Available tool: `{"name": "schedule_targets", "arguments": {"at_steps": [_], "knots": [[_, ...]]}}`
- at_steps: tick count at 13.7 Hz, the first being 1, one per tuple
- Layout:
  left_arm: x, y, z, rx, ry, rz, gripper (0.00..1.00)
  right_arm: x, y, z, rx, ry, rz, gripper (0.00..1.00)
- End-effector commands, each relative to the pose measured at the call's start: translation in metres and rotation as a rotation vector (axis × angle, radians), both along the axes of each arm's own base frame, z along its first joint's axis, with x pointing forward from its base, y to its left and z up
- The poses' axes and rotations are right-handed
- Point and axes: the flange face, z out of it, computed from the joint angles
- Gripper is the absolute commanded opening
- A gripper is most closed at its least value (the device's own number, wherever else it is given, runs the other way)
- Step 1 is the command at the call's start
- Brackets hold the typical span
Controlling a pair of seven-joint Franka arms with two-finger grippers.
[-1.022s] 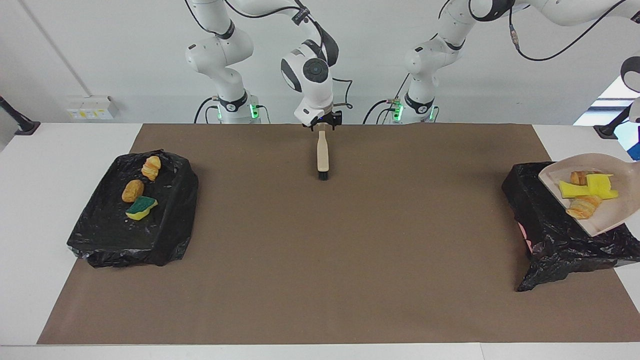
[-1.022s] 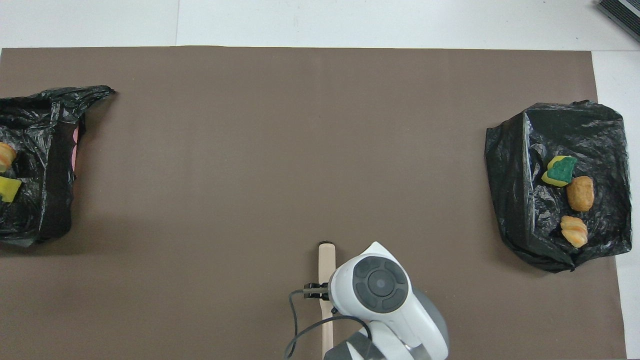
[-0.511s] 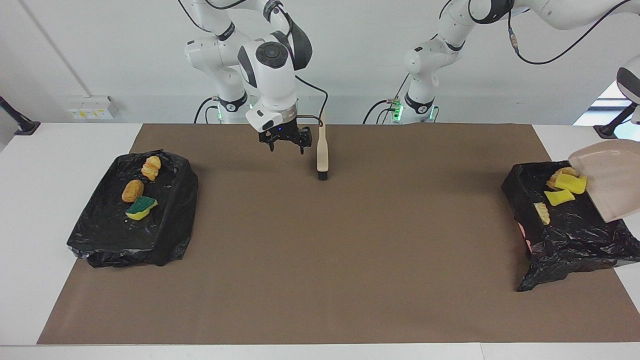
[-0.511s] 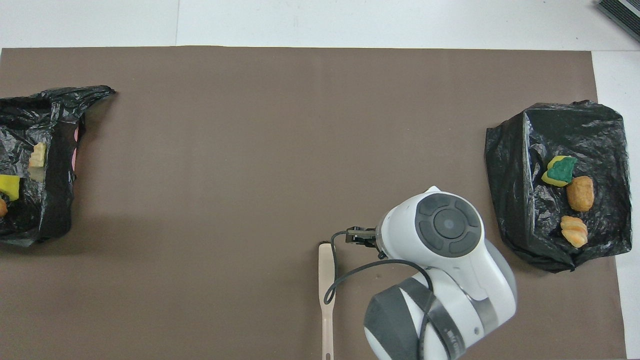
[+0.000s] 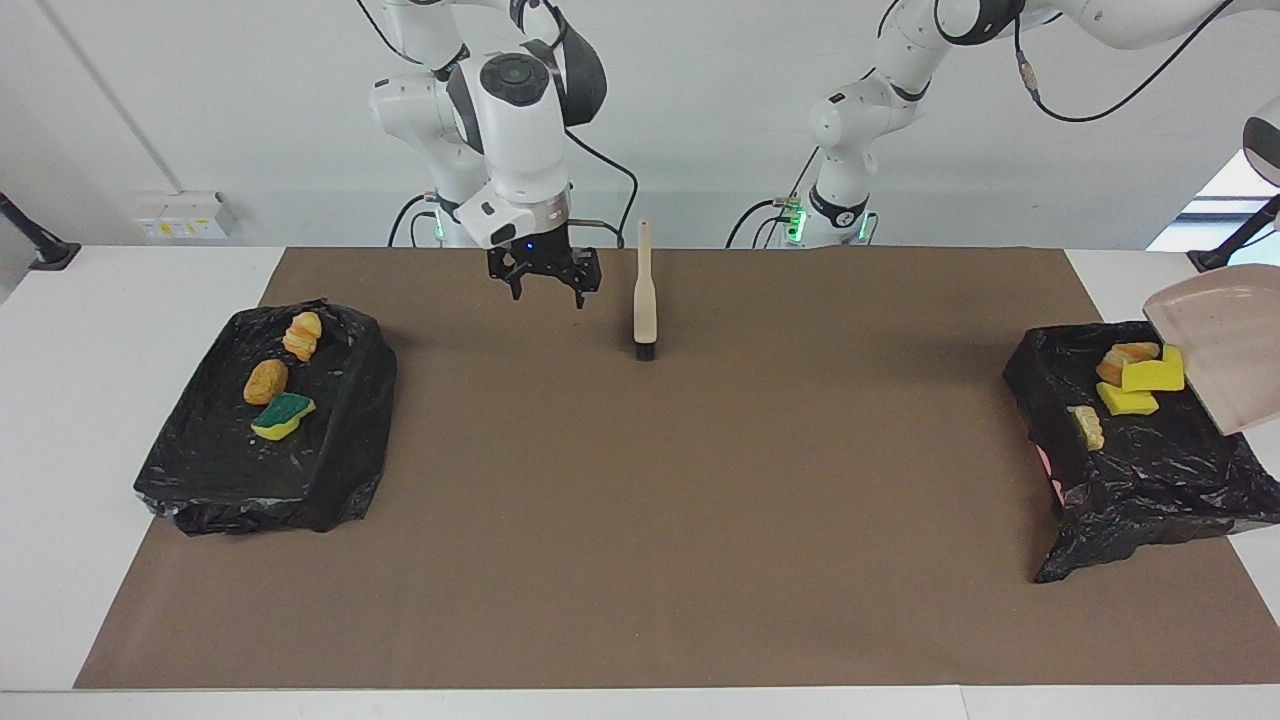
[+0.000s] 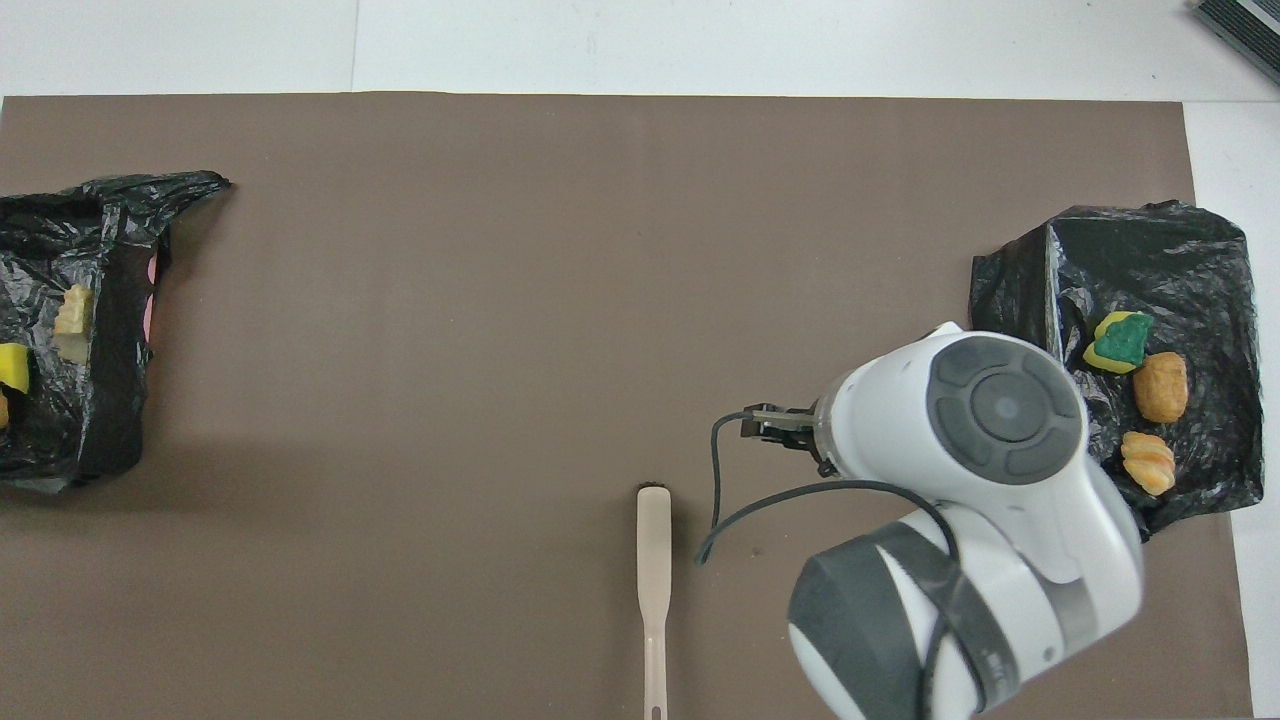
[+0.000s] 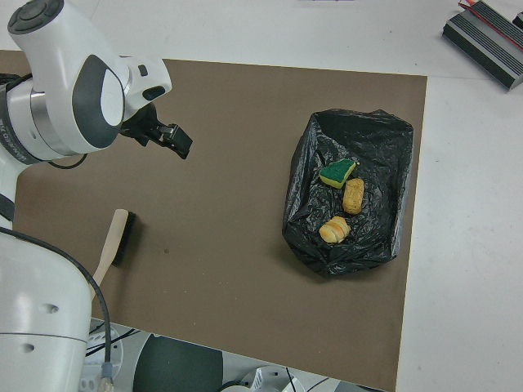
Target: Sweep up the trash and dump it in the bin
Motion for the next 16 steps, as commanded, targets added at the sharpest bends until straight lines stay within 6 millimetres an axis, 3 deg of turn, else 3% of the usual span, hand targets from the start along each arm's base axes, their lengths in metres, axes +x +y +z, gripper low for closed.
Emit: {"name": "schedule_targets", "arguments": {"at_steps": [1,3,4,6,8,13,14,16], "knots": [[0.001,-0.012,0.006,-0.047,-0.004,0.004,0.0,0.009,-0.027,0.018,-0.014,-0.009,-0.023,1.0],[0.004,-0.02,0.004,-0.083,-0.019,0.0,0.0,0.015,-0.055,0.037,-0.005,-0.042,-0.012,1.0],[0.007,-0.026,0.006,-0.082,-0.024,-0.008,0.0,0.016,-0.067,0.037,-0.006,-0.035,0.003,1.0],[0.011,-0.036,0.024,-0.115,-0.08,-0.017,0.0,0.012,-0.1,0.05,-0.005,-0.028,0.018,1.0],[0.011,-0.038,0.026,-0.173,-0.112,-0.008,0.0,0.007,-0.136,0.065,0.001,-0.016,0.037,1.0],[0.0,-0.043,0.034,-0.372,-0.244,0.101,0.0,-0.007,-0.186,0.059,0.024,0.026,-0.008,1.0],[-0.005,-0.052,0.041,-0.425,-0.3,0.149,0.0,-0.007,-0.188,0.059,0.029,0.022,-0.01,1.0],[-0.004,-0.091,0.012,-0.489,-0.289,0.225,0.0,-0.006,-0.193,0.059,0.032,0.017,-0.016,1.0]]}}
